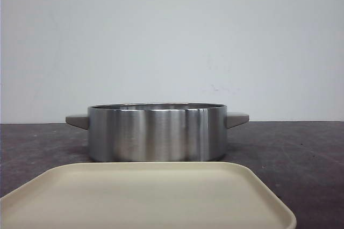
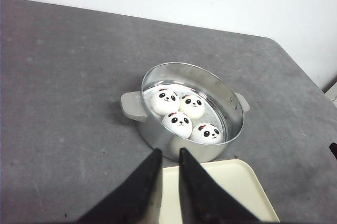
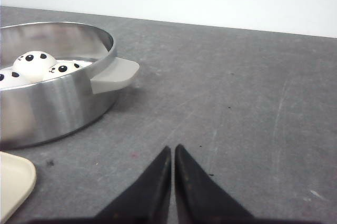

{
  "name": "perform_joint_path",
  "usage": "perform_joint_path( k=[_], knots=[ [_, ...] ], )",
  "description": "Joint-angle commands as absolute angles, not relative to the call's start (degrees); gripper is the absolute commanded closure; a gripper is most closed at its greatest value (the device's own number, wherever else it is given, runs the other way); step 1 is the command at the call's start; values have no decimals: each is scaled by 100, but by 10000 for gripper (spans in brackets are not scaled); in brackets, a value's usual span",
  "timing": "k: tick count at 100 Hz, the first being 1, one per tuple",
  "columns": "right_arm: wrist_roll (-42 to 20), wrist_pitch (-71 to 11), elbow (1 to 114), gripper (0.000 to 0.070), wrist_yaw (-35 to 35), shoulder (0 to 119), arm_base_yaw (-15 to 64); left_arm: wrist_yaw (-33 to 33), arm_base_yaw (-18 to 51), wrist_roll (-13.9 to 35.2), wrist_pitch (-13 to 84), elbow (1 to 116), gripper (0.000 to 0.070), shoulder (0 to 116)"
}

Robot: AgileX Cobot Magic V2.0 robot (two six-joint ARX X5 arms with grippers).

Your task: Steam buns

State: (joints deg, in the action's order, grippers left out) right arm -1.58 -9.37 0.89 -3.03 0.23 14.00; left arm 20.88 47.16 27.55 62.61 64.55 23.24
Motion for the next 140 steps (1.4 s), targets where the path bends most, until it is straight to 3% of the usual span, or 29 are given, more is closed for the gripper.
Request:
perform_joint_path(
  k=[1, 17, 32, 39, 45, 63, 75, 90, 116, 140],
  knots=[
    [-217, -858, 69, 696, -303, 21, 1411, 2292, 4753, 2211, 6233, 6584, 688, 2351],
    [-217, -860, 69, 696, -303, 21, 1411, 2458, 4405, 1763, 6086, 6462, 688, 2320],
    [-217, -860, 69, 696, -303, 21, 1411, 2324, 3649, -137, 3739, 5382, 687, 2174],
    [-217, -860, 69, 696, -303, 21, 1411, 2123, 3221, -552, 2543, 4665, 685, 2071],
    [-217, -860, 69, 696, -303, 21, 1411, 1726, 2799, -449, 1697, 4060, 685, 1997],
    [-217, -858, 69, 696, -303, 21, 1411, -233, 1363, 576, 69, 2412, 685, 1782],
    [-217, -860, 69, 696, -303, 21, 1411, -779, 582, 1127, -401, 1603, 685, 1636],
    [-217, -860, 69, 696, -303, 21, 1411, -764, 62, 1149, -438, 923, 685, 1280],
    [-217, -860, 69, 696, -303, 21, 1411, -576, -222, 1122, -401, 71, 685, 499],
    [-217, -860, 69, 696, -303, 21, 1411, -154, -377, 926, 1098, 78, 685, 16]
  ],
)
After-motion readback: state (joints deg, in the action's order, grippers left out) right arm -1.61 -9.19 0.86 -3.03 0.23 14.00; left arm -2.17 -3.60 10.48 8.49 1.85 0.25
